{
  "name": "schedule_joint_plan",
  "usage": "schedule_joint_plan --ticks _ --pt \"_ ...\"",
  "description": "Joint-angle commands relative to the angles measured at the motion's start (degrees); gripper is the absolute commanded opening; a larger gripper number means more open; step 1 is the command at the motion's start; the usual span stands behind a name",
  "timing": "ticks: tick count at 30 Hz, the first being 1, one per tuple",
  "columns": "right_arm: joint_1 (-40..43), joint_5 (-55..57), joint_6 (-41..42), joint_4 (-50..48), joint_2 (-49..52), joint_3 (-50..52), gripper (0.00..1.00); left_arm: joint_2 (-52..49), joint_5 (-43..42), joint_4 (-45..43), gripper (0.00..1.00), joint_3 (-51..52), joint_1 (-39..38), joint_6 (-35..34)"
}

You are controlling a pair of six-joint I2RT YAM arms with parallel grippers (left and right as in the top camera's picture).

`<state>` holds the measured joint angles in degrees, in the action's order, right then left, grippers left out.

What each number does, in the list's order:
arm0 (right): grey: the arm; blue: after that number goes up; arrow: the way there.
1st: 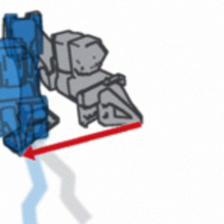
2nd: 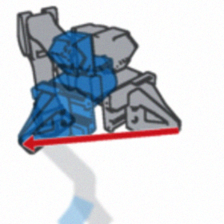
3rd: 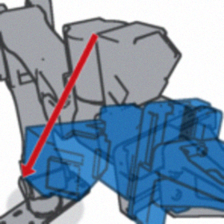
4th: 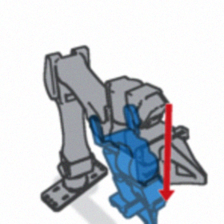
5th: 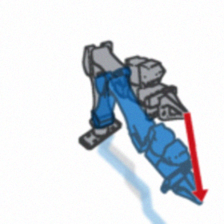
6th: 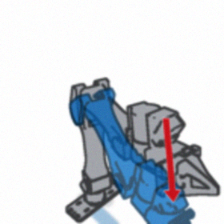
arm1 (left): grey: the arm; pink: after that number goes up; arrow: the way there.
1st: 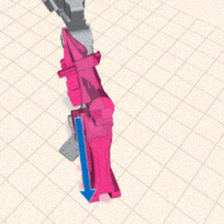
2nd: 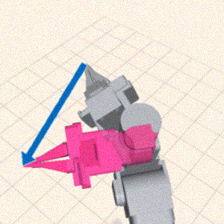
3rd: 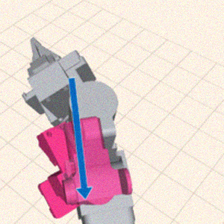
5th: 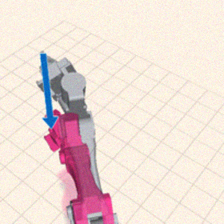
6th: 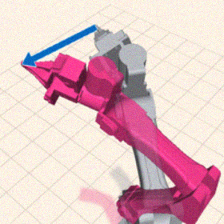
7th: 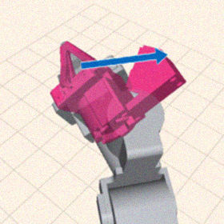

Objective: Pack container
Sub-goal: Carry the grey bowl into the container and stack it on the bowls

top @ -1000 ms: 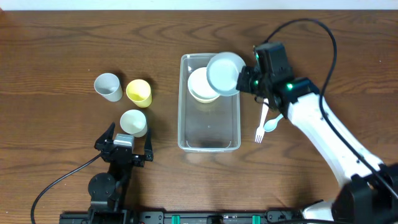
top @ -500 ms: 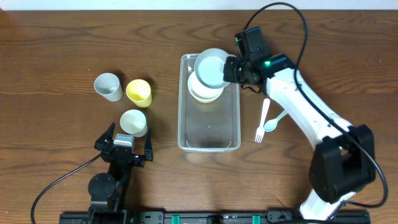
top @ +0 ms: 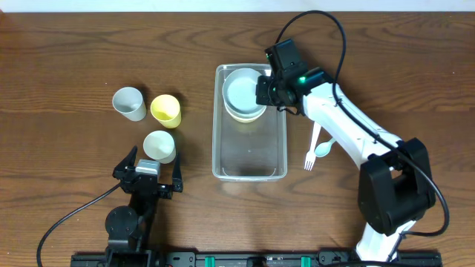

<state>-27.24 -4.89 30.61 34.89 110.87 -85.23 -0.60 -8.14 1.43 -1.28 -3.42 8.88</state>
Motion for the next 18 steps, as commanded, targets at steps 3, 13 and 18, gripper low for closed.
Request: schedule_joint_plan --ticks 3,13,18 --pt "-0.7 0.37 -0.9 -0.42 3.3 -1.33 0.04 0.26 -0.42 1.95 0.98 1.05 0.31 0.31" --pt "-0.7 0.31 -1.81 -1.49 3.61 -1.36 0.53 0.26 -0.42 1.95 0.98 1.05 0.31 0.31" --pt "-0.7 -2.49 -4.04 2.23 3.45 -4.87 0.55 0.26 -0.42 1.95 0.98 1.05 0.31 0.31"
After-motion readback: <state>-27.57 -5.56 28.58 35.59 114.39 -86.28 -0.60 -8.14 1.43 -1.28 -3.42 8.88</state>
